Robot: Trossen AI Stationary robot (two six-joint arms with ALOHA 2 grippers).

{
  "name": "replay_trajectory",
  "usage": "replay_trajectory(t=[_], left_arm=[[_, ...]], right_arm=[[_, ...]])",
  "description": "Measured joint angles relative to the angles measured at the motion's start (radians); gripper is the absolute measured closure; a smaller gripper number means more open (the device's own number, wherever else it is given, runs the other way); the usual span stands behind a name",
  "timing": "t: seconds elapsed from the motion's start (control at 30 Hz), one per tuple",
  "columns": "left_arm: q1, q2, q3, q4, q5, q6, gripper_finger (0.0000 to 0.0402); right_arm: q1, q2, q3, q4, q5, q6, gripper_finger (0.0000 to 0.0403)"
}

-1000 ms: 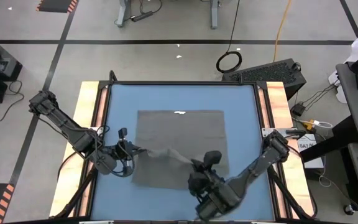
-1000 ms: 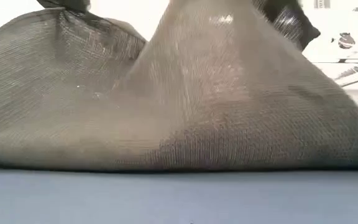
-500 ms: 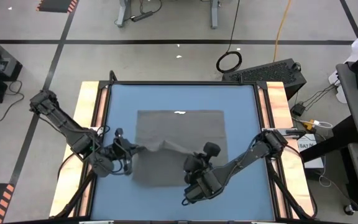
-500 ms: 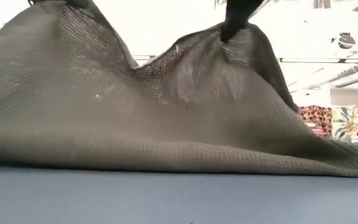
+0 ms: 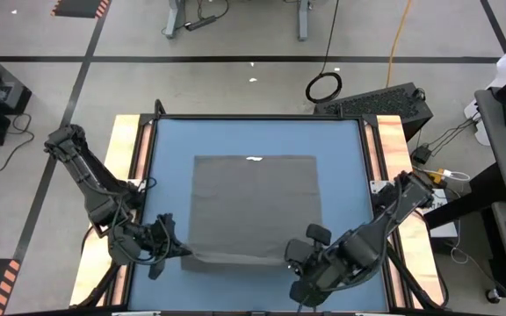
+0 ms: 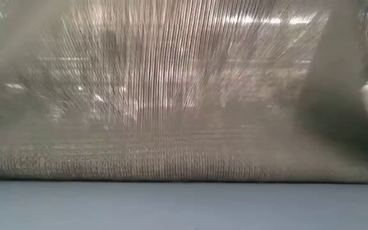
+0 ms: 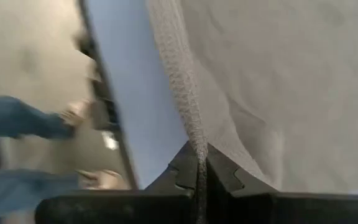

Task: Roll towel
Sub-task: Roll the gray towel

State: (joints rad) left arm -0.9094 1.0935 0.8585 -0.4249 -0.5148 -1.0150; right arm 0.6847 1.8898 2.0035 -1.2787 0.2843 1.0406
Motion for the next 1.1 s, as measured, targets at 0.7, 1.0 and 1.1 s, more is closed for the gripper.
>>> replay_trajectory(t=[0.7, 1.0, 1.1], left_arm=[[-0.003, 0.006, 0.003, -0.025, 0.000, -0.109, 0.0398], [-0.002, 0.091, 0.001, -0.068, 0.018, -0.164, 0.0398], [-0.003, 0.120, 0.001, -0.069, 0.019, -0.183, 0.0398]], right_arm=[[-0.021, -0.016, 0.000, 0.133, -0.475, 0.035, 0.0403], [-0.043, -0.018, 0.000, 0.117, -0.664, -0.062, 0.0383], [-0.039, -0.020, 0.000, 0.082, -0.729, -0.055, 0.0357]])
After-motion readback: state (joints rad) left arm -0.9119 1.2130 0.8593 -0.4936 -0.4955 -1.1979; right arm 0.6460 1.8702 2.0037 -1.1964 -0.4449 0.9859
